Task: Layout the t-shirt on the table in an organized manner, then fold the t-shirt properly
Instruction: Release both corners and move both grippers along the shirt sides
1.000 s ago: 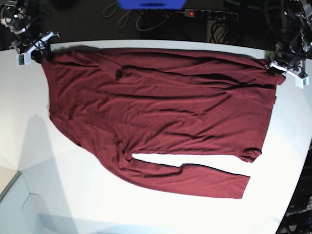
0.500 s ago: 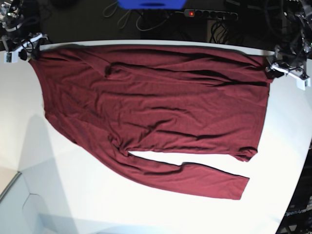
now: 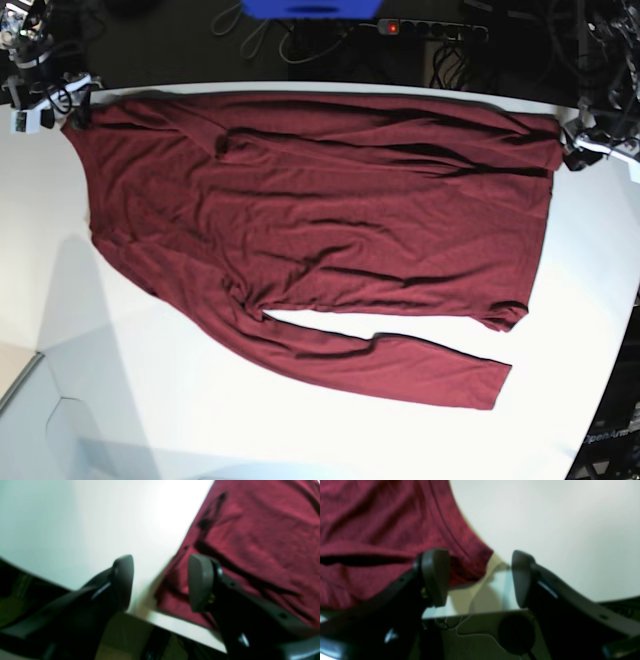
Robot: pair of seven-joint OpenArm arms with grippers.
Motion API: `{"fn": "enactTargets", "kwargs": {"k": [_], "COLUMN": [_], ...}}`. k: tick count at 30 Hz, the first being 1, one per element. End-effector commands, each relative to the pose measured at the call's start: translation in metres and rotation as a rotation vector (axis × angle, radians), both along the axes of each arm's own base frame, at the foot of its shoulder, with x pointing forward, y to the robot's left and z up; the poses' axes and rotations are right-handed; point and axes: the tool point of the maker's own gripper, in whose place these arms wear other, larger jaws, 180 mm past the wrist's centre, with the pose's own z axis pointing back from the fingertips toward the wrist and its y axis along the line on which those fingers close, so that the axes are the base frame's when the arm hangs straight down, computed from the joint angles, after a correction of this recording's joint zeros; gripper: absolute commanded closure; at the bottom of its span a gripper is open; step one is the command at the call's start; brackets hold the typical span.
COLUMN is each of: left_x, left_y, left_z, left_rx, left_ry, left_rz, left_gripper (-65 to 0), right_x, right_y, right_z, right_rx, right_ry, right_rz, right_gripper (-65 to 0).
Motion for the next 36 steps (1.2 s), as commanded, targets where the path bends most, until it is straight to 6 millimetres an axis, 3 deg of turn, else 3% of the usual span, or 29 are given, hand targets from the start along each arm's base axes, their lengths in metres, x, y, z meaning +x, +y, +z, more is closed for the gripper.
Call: {"fn": "enactTargets", "kwargs": {"k": [1, 6, 12, 17, 21, 27, 31, 36], "left_x": [0.008, 0.019, 0.041, 0.080, 0.116, 0.187, 0.237, 0.276], "left_y": [0.006, 0.005, 0.029, 0.033, 0.032, 0.031, 0.004, -0.026], "left_z": [0.015, 0.032, 0.062, 0.098, 0.113, 0.085, 0.071, 0.051], "left_rx": [0.031, 0.053, 0.075, 0.084, 0.036, -0.008, 0.069, 0.168], "left_ry": [-0.040, -0.089, -0.197, -0.330, -0.408, -0.380, -0.373, -0.350], "left_rz": [-0.010, -0.022, 0.054, 0.071, 0.085, 0.111, 0.029, -0.080], "left_gripper": [-33.7, -33.7, -33.8, -33.8, -33.8, -33.8, -33.8, -33.8], "right_x": [0.008, 0.011, 0.023, 0.042, 0.073, 0.130, 0.156, 0.173], "right_y": [-0.007, -0.008, -0.035, -0.052, -0.041, 0.003, 0.029, 0.049], "right_z": [0.014, 0.016, 0.037, 0.057, 0.068, 0.082, 0.089, 0.083], "right_rx": [-0.023, -0.024, -0.053, -0.072, -0.053, -0.008, 0.010, -0.068], "right_ry": [-0.050, -0.063, -0.148, -0.225, -0.286, -0.356, -0.388, -0.345], "right_rz": [0.002, 0.001, -0.099, -0.144, -0.104, 0.058, 0.130, 0.206], "right_gripper": [-41.4, -42.7, -42.7, -42.7, -42.7, -44.7, -44.7, -44.7]}}
